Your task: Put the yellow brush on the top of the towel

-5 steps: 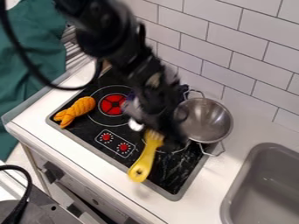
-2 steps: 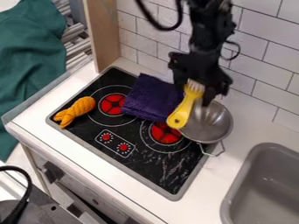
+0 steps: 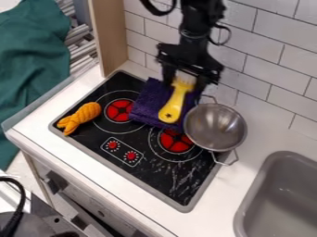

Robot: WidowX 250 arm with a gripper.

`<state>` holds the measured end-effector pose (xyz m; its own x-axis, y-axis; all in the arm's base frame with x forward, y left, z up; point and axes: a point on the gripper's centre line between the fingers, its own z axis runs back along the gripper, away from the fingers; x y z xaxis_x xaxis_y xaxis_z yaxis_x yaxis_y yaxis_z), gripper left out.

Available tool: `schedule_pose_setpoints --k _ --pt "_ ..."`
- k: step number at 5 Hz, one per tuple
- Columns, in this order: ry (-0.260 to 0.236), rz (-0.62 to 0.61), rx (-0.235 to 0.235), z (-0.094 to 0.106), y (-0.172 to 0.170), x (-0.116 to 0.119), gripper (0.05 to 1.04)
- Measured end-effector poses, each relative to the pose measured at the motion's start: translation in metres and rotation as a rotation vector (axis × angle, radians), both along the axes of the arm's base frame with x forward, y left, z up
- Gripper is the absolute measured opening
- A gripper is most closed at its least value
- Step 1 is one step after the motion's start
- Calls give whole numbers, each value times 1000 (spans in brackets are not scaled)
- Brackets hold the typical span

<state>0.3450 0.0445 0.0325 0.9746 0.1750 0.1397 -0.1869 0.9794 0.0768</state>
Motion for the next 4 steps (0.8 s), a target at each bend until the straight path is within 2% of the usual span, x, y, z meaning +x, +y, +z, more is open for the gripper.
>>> schedule_pose_setpoints --k 1,4 --pt "29 13 -16 -13 9 1 752" --pt "23 4 -16 -28 24 23 752"
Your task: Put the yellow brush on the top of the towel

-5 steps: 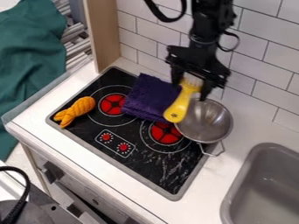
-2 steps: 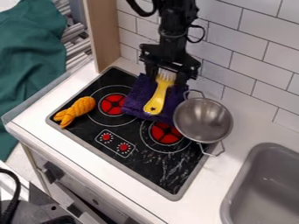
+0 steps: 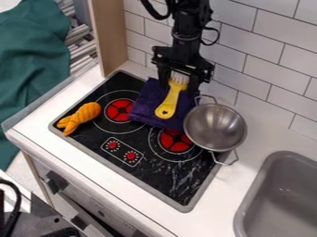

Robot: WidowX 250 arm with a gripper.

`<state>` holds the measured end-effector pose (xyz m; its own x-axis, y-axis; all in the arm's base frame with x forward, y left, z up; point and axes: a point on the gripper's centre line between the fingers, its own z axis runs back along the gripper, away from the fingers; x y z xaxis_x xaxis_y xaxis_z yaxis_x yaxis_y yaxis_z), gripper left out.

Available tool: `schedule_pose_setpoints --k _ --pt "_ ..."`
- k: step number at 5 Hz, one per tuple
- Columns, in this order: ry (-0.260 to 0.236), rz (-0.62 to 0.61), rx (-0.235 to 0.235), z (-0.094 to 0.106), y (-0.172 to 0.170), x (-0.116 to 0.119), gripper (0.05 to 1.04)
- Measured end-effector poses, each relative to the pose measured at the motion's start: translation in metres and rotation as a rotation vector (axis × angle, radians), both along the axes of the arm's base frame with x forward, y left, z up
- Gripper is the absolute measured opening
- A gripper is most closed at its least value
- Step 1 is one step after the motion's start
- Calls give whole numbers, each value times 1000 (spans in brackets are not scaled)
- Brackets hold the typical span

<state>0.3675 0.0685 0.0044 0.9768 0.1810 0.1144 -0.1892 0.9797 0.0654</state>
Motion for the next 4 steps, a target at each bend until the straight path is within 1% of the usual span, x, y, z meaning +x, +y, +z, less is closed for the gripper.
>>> schedule_pose_setpoints --k 1,2,3,4 --pt "-8 15 -2 -3 11 2 752" --pt "-17 5 -3 -4 12 4 801" --pt "-3 3 -2 -4 11 2 1011" --pt "-10 -9 -13 -5 8 1 1007"
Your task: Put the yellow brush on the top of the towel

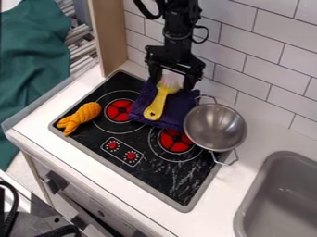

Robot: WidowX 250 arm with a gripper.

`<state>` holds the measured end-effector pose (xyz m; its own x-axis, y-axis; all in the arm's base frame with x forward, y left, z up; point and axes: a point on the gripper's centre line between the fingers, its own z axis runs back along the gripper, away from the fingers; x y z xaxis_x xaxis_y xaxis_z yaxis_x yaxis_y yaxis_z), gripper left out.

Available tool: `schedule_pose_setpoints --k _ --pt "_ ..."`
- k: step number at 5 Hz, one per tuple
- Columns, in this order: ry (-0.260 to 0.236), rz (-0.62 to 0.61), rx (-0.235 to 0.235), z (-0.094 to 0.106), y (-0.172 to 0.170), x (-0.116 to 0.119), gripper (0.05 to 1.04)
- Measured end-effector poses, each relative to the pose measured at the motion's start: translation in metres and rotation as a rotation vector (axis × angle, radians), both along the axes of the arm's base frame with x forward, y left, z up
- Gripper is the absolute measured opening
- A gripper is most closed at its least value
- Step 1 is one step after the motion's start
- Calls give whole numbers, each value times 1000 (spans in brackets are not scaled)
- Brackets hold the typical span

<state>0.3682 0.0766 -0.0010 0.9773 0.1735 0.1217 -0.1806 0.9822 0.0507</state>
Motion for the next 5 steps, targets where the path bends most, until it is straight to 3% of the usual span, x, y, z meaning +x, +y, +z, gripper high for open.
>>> schedule_pose_setpoints --k 1,3,5 --pt "-58 -19 -21 17 -8 -12 1005" --pt "-152 -65 17 55 -31 -62 1005" --pt "-106 -63 67 49 -54 -108 1004"
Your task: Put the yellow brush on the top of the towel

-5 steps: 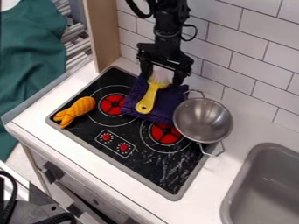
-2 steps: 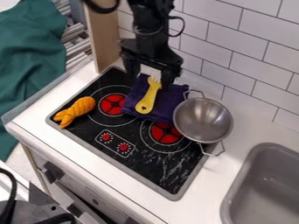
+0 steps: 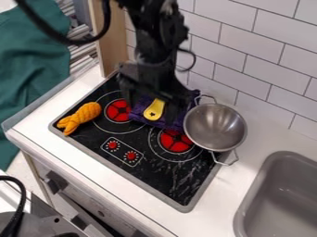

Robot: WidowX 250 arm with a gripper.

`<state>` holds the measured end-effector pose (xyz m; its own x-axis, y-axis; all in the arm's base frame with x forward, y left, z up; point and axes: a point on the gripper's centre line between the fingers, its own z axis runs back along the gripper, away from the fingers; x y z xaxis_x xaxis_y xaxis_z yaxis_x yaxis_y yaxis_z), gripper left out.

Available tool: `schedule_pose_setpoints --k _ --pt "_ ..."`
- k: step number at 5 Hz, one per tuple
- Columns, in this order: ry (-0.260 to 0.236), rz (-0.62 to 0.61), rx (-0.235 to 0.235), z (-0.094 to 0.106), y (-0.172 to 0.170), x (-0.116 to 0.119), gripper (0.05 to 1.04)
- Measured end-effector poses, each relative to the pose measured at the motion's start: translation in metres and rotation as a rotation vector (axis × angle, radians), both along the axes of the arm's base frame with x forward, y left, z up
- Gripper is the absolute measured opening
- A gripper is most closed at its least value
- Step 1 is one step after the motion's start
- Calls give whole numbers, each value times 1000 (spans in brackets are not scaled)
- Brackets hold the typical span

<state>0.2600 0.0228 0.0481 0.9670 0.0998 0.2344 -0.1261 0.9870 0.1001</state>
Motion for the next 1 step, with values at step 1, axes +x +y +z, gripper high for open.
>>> schedule_pose_setpoints --k 1 --pt "24 8 -1 -6 -4 -10 1005"
